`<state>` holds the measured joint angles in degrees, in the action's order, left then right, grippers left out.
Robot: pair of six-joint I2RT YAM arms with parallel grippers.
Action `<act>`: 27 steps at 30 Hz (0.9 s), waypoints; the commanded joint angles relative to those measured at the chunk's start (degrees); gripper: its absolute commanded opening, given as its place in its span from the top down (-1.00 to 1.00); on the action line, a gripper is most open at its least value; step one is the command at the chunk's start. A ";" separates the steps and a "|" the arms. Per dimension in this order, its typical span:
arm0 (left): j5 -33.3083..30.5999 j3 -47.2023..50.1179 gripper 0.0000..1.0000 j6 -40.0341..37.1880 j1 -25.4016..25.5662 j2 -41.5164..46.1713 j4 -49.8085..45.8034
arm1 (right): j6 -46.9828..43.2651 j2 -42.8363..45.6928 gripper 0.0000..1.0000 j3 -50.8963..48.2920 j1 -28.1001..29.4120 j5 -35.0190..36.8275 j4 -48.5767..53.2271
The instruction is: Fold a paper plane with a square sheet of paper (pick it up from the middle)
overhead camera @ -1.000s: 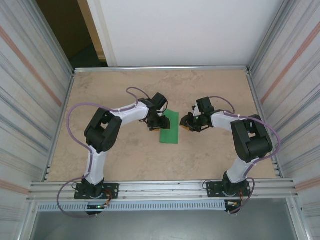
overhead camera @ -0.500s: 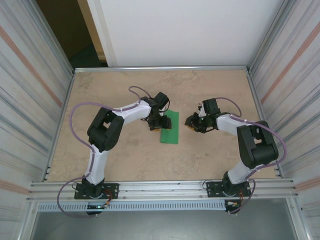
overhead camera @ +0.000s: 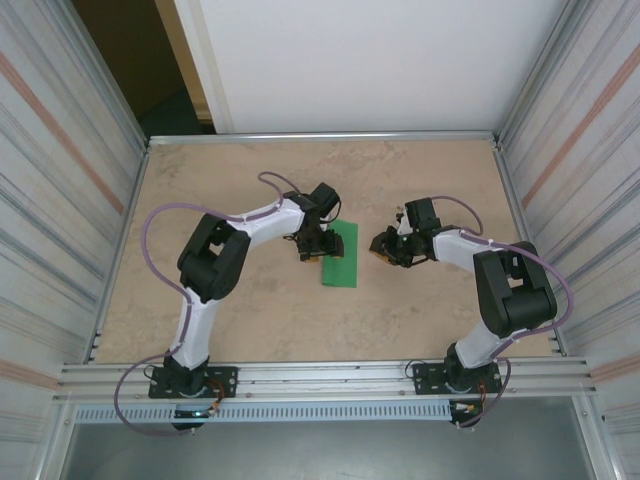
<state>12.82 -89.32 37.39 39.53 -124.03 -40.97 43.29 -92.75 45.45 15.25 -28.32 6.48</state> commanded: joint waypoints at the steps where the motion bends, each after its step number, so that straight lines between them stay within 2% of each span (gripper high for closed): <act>1: -1.70 5.78 -0.24 0.12 1.60 -13.00 0.19 | 1.34 1.07 0.50 -0.88 -0.39 -0.79 -0.24; 27: -1.12 4.07 -0.27 -3.11 2.31 -15.59 -0.77 | 1.31 -0.12 0.50 -0.26 0.49 -1.08 -0.60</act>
<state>12.71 -91.20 36.07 39.83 -125.21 -43.07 43.44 -92.75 45.41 15.40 -28.51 6.02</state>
